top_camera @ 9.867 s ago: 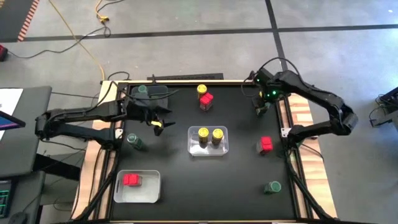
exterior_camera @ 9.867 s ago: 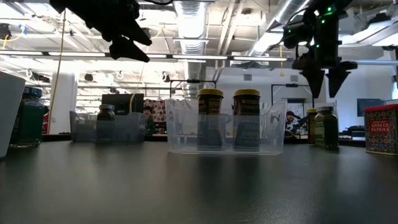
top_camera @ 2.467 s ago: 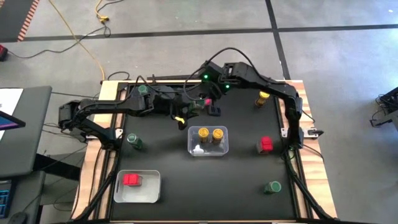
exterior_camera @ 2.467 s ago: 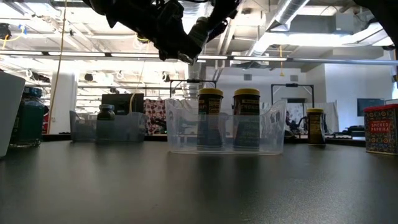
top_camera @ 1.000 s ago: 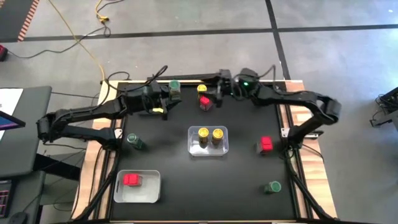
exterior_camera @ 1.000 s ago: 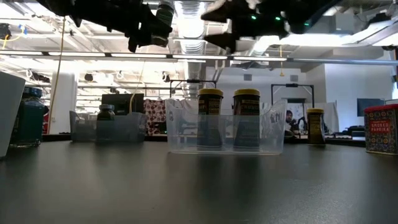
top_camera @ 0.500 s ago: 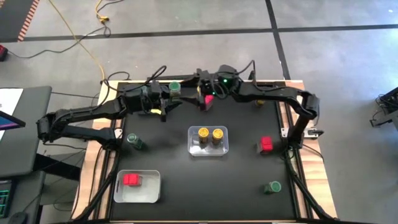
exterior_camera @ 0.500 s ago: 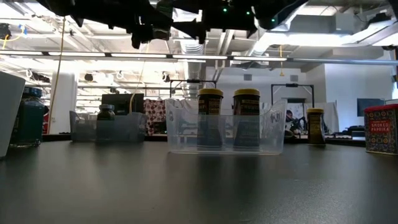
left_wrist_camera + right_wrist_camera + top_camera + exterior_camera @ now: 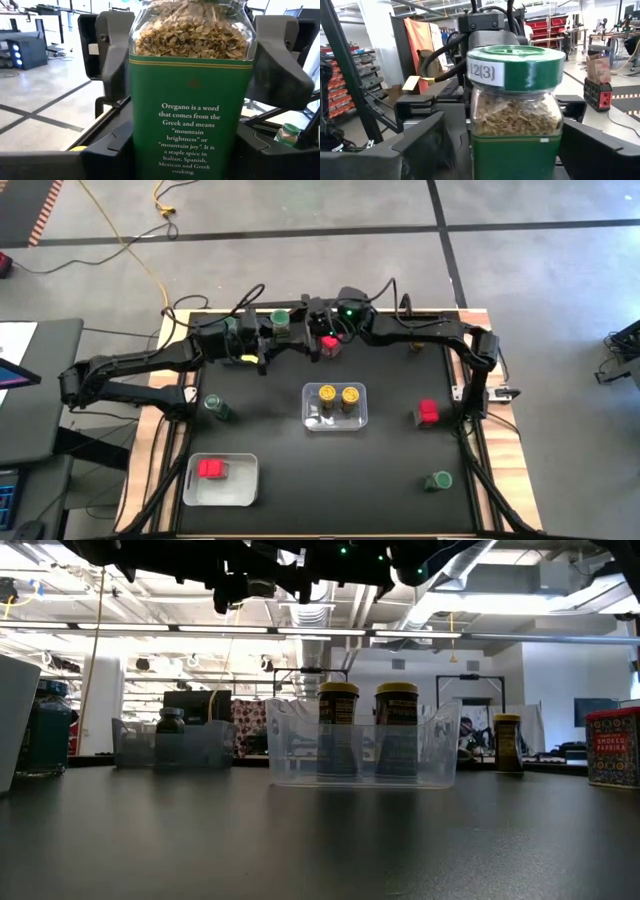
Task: Sort spices by type
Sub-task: Put the green seasoning bottle into the black bin
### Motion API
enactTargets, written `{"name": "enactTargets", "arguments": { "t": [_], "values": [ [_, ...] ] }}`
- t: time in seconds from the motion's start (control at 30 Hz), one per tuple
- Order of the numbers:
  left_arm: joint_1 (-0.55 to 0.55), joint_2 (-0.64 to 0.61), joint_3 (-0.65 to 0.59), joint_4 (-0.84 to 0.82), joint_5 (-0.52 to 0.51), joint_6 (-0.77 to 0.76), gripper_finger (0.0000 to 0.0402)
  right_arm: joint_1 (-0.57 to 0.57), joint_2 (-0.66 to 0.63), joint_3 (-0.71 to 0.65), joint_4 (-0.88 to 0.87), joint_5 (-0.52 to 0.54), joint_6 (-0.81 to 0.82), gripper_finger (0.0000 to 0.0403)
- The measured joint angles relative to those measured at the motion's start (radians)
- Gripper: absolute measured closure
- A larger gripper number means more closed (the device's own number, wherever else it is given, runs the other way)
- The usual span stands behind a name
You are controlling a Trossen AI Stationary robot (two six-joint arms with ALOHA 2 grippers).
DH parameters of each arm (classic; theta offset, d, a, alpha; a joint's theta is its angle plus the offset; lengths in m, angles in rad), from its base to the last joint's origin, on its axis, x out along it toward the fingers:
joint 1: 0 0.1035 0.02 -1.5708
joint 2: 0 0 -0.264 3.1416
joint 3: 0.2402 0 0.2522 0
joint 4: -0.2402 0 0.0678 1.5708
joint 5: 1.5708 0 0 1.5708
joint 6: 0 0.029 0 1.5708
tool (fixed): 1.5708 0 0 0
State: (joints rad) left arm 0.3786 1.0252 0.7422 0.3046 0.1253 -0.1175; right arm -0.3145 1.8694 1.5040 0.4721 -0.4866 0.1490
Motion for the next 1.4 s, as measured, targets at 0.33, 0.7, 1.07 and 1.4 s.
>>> {"name": "enactTargets", "arguments": {
  "t": [0.33,0.7,1.07,1.4],
  "values": [
    [0.0,0.0,0.0,0.008,-0.003,0.03,0.0205,0.0,0.001,0.0,-0.021,0.0,0.0,0.0084],
    [0.0,0.018,0.001,0.056,-0.002,0.022,0.0205,-0.001,0.001,0.001,-0.012,0.0,0.0,0.0085],
    [0.0,0.055,0.001,0.078,0.028,0.001,0.0205,0.0,0.001,0.0,-0.026,0.0,0.001,0.0121],
    [0.0,0.055,0.001,0.097,0.028,0.008,0.0205,0.0,0.001,0.0,-0.023,0.002,0.0,0.0178]
  ]
}}
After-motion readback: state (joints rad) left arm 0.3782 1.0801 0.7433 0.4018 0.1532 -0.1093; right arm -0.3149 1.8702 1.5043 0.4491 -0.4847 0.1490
